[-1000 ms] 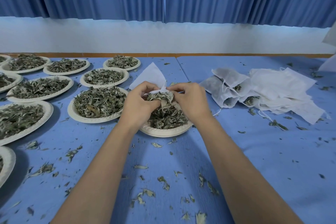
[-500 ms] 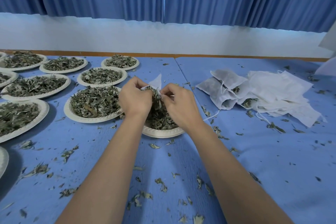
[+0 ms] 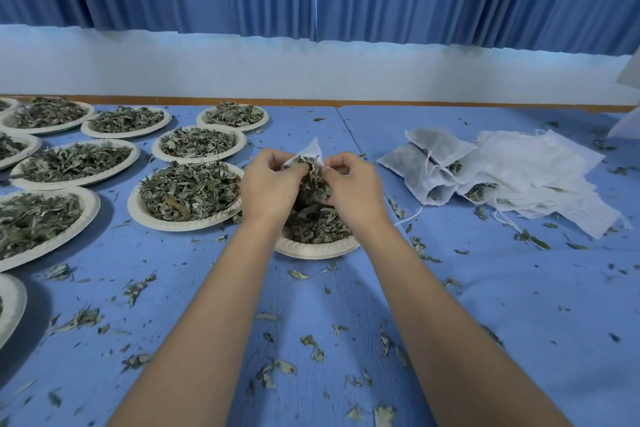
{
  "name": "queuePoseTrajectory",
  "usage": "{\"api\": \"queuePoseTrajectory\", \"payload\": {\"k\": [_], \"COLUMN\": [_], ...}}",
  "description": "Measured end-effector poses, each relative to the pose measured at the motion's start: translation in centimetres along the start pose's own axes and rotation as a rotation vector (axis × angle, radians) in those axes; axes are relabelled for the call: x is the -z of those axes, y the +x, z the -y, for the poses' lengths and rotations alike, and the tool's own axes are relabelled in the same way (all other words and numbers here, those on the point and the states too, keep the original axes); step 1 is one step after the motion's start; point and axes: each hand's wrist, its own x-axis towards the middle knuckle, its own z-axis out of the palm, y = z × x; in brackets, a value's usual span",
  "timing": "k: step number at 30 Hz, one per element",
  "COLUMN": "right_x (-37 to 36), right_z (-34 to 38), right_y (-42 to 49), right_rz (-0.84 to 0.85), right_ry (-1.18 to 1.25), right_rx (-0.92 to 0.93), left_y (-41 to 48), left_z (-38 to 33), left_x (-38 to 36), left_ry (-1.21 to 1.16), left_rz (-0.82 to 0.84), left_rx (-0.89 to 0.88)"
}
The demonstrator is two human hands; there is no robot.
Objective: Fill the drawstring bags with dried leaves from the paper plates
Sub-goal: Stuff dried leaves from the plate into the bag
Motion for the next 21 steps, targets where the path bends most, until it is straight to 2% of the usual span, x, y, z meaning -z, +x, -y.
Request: {"api": "queuePoseTrajectory", "payload": {"k": [4,6,8,13,16,21], "right_x": [0.4,0.6,0.7,0.3,0.4,0.9], "right_z": [-0.2,-0.2,-0.1,0.4,0.5,0.8], "right_y": [0.3,0.4,0.5,0.1,0.2,0.1], "right_rz": [-0.001,-0.006,-0.016,-0.050,-0.025,0.062], "right_ry": [0.027,0.048,0.063,-0.001,0.002,0.053], "right_rx": [-0.046,-0.069,-0.088,-0.079,-0.094,-0.154], "left_y": [0.0,-0.1,-0.4,-1.0,-1.1,-0.7], "left_z": [-0.4,-0.4,-0.3,0.0,-0.1,-0.1], "left_x": [1.0,1.4,1.6,0.8,0.8,1.3], "left_ry": [-0.109,-0.055,0.099,0.456,0.483,0.459], "left_rz": [0.182,0.263,0.293,0.152,0.108,0.047], "left_rx": [0.088,0.021,-0.112,-0.366,-0.440,-0.456]}}
